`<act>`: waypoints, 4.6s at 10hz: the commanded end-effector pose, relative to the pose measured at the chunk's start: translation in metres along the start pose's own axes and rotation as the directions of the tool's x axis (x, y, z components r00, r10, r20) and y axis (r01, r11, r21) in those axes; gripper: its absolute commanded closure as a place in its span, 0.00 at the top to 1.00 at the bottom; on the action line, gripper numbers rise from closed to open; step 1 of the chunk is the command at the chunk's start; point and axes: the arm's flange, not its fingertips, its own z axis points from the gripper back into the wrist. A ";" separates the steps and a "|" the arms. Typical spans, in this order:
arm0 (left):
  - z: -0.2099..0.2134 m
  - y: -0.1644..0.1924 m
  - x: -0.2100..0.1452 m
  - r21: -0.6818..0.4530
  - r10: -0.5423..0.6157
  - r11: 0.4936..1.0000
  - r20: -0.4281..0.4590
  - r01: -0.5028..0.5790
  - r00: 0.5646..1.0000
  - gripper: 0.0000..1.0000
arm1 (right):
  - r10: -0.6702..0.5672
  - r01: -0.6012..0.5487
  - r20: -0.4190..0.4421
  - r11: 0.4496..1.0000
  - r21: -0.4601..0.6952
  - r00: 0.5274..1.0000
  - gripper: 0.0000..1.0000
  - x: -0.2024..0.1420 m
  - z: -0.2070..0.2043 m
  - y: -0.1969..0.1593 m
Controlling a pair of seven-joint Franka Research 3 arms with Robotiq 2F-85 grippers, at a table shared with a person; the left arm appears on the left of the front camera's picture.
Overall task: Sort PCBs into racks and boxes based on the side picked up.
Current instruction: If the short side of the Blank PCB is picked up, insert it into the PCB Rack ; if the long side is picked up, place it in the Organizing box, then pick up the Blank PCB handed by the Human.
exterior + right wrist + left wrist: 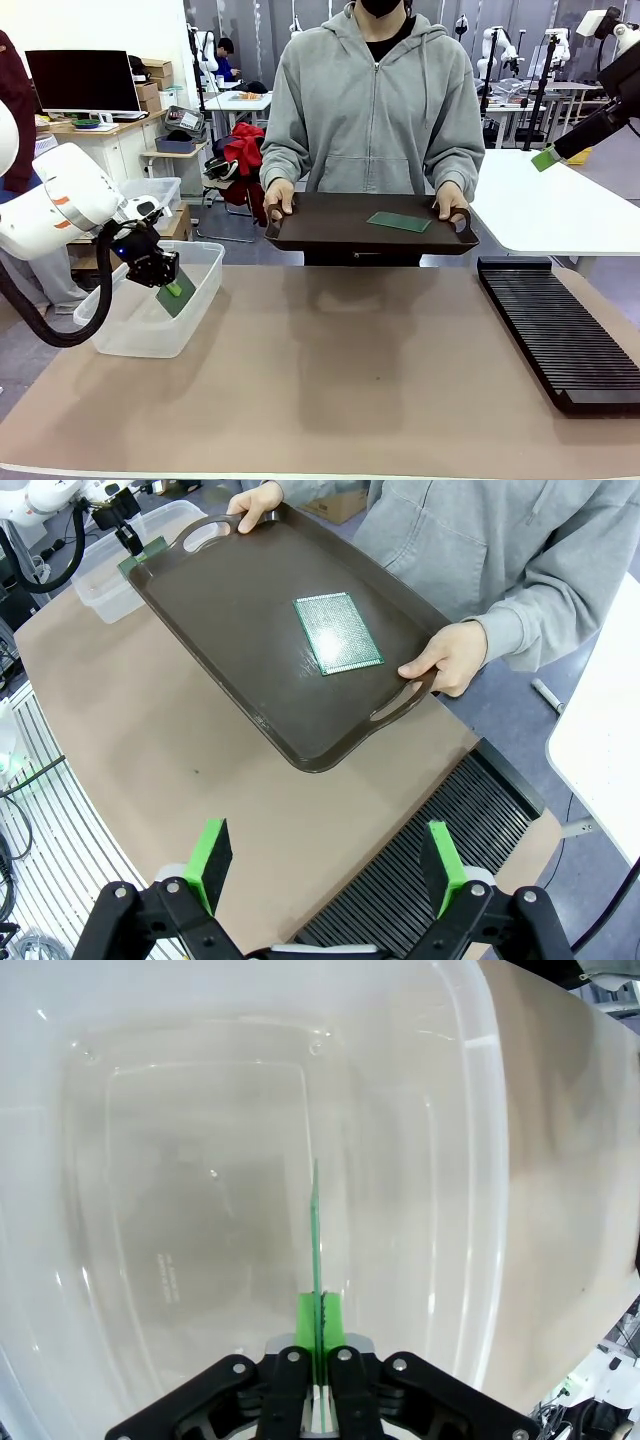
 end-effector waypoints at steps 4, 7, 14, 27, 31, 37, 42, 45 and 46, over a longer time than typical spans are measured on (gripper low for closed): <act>-0.002 0.006 0.007 0.053 0.006 0.999 -0.033 -0.004 0.999 0.23 | -0.002 0.002 -0.001 1.000 0.001 1.000 1.00 -0.001 -0.001 0.000; 0.007 0.007 0.012 0.053 0.006 0.999 -0.014 -0.005 1.000 0.27 | -0.002 0.002 -0.001 1.000 0.001 1.000 1.00 -0.001 -0.001 0.000; 0.028 0.000 0.010 0.086 -0.032 0.996 -0.013 0.033 0.999 1.00 | -0.002 0.002 -0.001 1.000 0.001 1.000 1.00 -0.001 -0.001 0.000; 0.028 -0.001 0.014 0.070 -0.049 0.996 0.014 0.048 0.999 1.00 | -0.002 0.002 -0.001 1.000 0.001 1.000 1.00 -0.001 -0.001 0.000; 0.028 -0.001 0.014 0.070 -0.049 0.996 0.014 0.048 0.999 1.00 | -0.002 0.002 -0.001 1.000 0.001 1.000 1.00 -0.001 -0.001 0.000; 0.129 -0.029 0.014 -0.006 -0.380 0.925 -0.007 0.380 0.925 1.00 | -0.002 0.002 -0.001 1.000 0.001 1.000 1.00 -0.001 -0.001 0.000; 0.209 -0.086 0.000 0.060 -0.779 0.603 0.259 0.795 0.571 1.00 | -0.002 0.002 -0.001 1.000 0.001 1.000 1.00 -0.001 -0.001 0.000; 0.239 -0.119 -0.022 0.116 -0.845 0.466 0.353 0.877 0.403 1.00 | -0.002 0.002 -0.001 1.000 0.001 1.000 1.00 -0.001 -0.001 0.000; 0.248 -0.124 -0.029 0.111 -0.868 0.417 0.343 0.902 0.359 1.00 | -0.002 0.002 -0.001 1.000 0.001 1.000 1.00 -0.001 -0.001 0.000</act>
